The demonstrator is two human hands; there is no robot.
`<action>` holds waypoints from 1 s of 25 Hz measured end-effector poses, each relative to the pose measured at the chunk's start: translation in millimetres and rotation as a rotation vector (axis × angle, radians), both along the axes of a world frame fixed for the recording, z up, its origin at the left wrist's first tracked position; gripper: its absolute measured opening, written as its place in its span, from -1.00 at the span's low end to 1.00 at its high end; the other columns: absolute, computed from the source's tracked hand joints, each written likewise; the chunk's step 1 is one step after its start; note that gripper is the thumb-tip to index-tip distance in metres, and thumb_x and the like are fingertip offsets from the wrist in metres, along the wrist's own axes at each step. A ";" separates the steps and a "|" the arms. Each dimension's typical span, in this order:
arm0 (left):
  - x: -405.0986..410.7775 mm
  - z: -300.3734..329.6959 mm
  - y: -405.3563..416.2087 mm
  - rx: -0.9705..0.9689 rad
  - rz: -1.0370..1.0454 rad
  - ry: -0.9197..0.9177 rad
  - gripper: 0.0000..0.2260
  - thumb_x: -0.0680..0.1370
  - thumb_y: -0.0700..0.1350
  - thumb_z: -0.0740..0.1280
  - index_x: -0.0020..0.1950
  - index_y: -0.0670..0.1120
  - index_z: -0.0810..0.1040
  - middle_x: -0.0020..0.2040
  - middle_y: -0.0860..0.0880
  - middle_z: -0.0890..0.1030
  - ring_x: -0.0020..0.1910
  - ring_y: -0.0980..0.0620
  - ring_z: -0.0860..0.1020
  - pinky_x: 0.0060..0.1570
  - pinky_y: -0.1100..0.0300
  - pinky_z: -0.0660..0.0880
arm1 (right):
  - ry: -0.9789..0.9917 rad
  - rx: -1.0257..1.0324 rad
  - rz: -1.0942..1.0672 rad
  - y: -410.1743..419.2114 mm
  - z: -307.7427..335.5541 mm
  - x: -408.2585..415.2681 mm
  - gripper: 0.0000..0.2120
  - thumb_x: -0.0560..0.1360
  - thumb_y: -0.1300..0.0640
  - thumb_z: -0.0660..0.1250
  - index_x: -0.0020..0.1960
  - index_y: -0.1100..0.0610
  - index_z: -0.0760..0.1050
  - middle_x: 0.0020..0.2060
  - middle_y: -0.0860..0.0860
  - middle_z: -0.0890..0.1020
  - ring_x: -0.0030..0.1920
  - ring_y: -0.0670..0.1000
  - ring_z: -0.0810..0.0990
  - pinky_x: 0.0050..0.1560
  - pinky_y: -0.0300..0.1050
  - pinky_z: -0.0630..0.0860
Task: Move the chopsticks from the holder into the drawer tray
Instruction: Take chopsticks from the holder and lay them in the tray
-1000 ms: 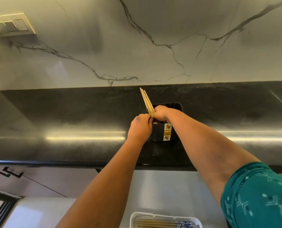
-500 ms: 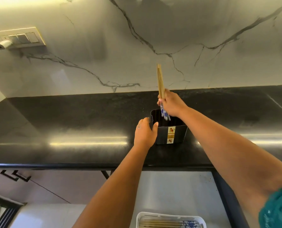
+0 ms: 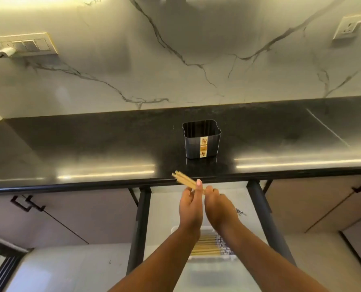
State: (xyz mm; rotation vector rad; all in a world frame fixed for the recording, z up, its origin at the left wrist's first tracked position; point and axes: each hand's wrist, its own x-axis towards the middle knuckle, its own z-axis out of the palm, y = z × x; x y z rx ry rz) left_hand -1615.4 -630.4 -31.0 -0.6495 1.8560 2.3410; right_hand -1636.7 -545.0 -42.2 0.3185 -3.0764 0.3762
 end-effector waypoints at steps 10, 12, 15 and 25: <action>46.0 -72.8 -24.6 0.403 0.252 -0.474 -0.91 0.57 -0.31 0.20 -0.04 -0.29 0.49 -0.21 -0.23 0.58 -0.27 -0.11 0.58 -0.33 0.10 0.60 | -0.211 0.047 0.146 25.4 -77.0 75.9 -0.56 0.50 0.01 0.32 0.35 0.03 0.35 0.19 0.06 0.54 0.17 0.14 0.53 0.24 0.08 0.40; 46.9 -81.1 -28.8 0.428 0.301 -0.461 -0.89 0.60 -0.28 0.22 0.07 -0.28 0.48 -0.15 -0.22 0.61 -0.20 -0.11 0.60 -0.25 0.08 0.59 | -0.357 -0.201 -0.026 46.2 -79.9 66.0 -0.50 0.54 -0.10 0.24 0.41 0.09 0.31 0.32 0.11 0.45 0.32 0.17 0.42 0.36 0.09 0.29; 48.3 -84.7 -24.6 0.518 0.338 -0.420 -0.88 0.59 -0.21 0.26 0.10 -0.21 0.50 -0.08 -0.18 0.61 -0.08 -0.11 0.61 -0.15 0.05 0.57 | -0.510 -0.836 -0.616 70.2 -73.1 51.2 -0.64 0.62 -0.07 0.10 0.21 0.17 0.44 0.22 0.22 0.53 0.17 0.21 0.53 0.20 0.09 0.46; 49.3 -93.7 9.3 0.632 0.304 -0.403 -0.94 0.56 -0.22 0.30 -0.03 -0.18 0.56 -0.07 -0.16 0.64 -0.08 -0.12 0.63 -0.17 0.02 0.58 | -0.647 -1.349 -0.903 65.4 -85.2 47.3 -0.76 0.60 0.12 0.18 0.14 0.24 0.49 -0.04 0.21 0.63 -0.12 0.16 0.65 -0.14 0.03 0.63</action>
